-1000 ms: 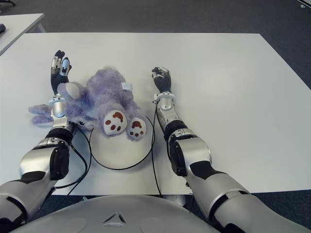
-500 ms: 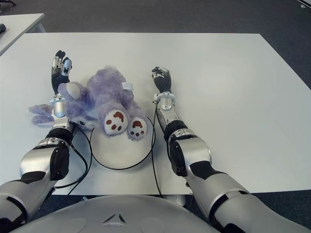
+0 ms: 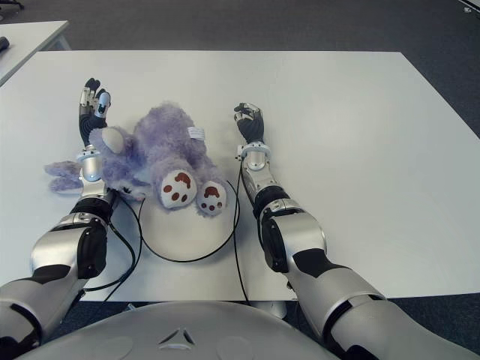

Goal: Put the doll into the plate.

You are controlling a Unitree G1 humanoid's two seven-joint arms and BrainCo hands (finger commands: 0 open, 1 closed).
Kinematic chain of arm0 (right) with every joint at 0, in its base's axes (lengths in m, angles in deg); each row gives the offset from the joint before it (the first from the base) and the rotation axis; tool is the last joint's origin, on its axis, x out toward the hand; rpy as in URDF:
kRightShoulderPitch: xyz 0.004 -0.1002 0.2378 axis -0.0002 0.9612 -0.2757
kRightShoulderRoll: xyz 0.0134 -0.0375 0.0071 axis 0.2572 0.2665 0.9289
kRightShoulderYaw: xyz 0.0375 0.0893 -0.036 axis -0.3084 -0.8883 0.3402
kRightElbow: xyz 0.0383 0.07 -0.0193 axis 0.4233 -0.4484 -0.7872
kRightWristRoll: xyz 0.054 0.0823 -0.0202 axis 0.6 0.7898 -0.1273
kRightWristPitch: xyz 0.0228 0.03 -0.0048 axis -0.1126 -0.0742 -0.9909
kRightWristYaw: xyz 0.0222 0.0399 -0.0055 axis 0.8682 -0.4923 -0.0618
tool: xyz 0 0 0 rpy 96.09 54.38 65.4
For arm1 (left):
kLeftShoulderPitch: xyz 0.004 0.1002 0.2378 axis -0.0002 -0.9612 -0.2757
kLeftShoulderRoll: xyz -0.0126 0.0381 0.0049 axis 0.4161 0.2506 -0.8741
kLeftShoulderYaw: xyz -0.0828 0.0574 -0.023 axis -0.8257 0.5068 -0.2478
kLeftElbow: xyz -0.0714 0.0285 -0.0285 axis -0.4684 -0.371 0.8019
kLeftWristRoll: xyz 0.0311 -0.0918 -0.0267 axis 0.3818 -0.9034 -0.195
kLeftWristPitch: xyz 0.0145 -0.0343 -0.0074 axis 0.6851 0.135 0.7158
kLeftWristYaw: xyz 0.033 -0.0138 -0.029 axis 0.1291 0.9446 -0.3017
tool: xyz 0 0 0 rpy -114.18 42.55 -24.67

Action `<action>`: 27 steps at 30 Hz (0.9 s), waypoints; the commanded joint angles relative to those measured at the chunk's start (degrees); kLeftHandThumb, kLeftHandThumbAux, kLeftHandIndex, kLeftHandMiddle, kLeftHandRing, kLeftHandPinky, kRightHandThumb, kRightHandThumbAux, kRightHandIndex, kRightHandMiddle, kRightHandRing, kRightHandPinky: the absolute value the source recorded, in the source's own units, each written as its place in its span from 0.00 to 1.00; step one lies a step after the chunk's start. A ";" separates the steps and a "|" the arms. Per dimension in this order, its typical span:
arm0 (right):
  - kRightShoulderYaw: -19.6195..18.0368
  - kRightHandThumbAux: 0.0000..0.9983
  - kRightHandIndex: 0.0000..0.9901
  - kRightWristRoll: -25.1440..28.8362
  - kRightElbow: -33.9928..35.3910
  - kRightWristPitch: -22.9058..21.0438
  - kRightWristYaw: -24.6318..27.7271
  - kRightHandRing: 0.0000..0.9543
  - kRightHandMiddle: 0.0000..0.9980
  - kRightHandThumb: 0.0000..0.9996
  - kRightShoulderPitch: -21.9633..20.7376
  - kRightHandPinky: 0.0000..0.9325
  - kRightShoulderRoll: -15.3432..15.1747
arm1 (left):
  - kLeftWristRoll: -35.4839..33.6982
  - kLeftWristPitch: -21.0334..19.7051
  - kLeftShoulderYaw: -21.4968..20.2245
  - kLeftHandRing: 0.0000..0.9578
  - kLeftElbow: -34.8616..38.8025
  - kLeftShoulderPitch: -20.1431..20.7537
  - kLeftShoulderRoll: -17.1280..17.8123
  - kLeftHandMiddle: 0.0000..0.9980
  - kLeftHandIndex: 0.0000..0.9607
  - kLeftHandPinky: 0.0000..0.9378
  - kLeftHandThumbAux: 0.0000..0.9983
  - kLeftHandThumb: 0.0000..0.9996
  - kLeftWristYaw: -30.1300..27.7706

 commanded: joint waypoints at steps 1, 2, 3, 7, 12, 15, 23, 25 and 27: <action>-0.16 0.73 0.41 0.39 -6.68 -5.32 0.26 0.19 0.22 0.70 12.22 0.18 7.61 | 2.29 -6.96 1.52 0.00 -9.76 -15.44 -7.39 0.02 0.00 0.00 0.43 0.00 0.90; -0.17 0.73 0.41 0.40 -6.68 -5.32 0.23 0.19 0.22 0.70 12.23 0.18 7.66 | 2.40 -7.05 1.61 0.00 -9.77 -15.44 -7.32 0.02 0.00 0.00 0.43 0.00 0.97; -0.18 0.73 0.41 0.42 -6.68 -5.31 0.21 0.18 0.22 0.70 12.23 0.17 7.68 | 2.47 -7.10 1.67 0.00 -9.77 -15.44 -7.28 0.02 0.00 0.00 0.43 0.00 1.02; -0.11 0.73 0.41 0.36 -6.69 -5.36 0.08 0.18 0.22 0.70 12.20 0.18 7.80 | 2.69 -7.45 1.89 0.00 -9.78 -15.38 -7.08 0.02 0.00 0.00 0.44 0.00 1.13; 0.18 0.73 0.41 0.09 -6.71 -5.48 -0.34 0.18 0.22 0.70 12.15 0.18 7.92 | 2.76 -7.58 1.96 0.00 -9.77 -15.35 -6.93 0.02 0.00 0.00 0.44 0.00 1.38; 0.36 0.73 0.41 -0.05 -6.72 -5.64 -0.45 0.18 0.22 0.70 12.09 0.18 7.98 | 2.70 -7.86 1.92 0.00 -9.78 -15.36 -6.81 0.02 0.00 0.00 0.45 0.00 1.48; 0.78 0.73 0.41 -0.20 -6.74 -5.85 -0.68 0.19 0.23 0.70 12.07 0.18 8.12 | 3.10 -7.98 2.24 0.00 -9.78 -15.49 -6.48 0.02 0.00 0.00 0.45 0.00 2.18; 0.79 0.73 0.41 -0.17 -6.74 -5.83 -0.73 0.19 0.23 0.70 12.09 0.18 8.18 | 3.28 -8.06 2.44 0.00 -9.78 -15.51 -6.36 0.02 0.00 0.00 0.46 0.00 2.31; 0.80 0.73 0.41 -0.07 -6.74 -5.83 -0.72 0.19 0.23 0.70 12.10 0.18 8.23 | 3.60 -8.12 2.74 0.00 -9.79 -15.53 -6.21 0.02 0.00 0.00 0.46 0.00 2.55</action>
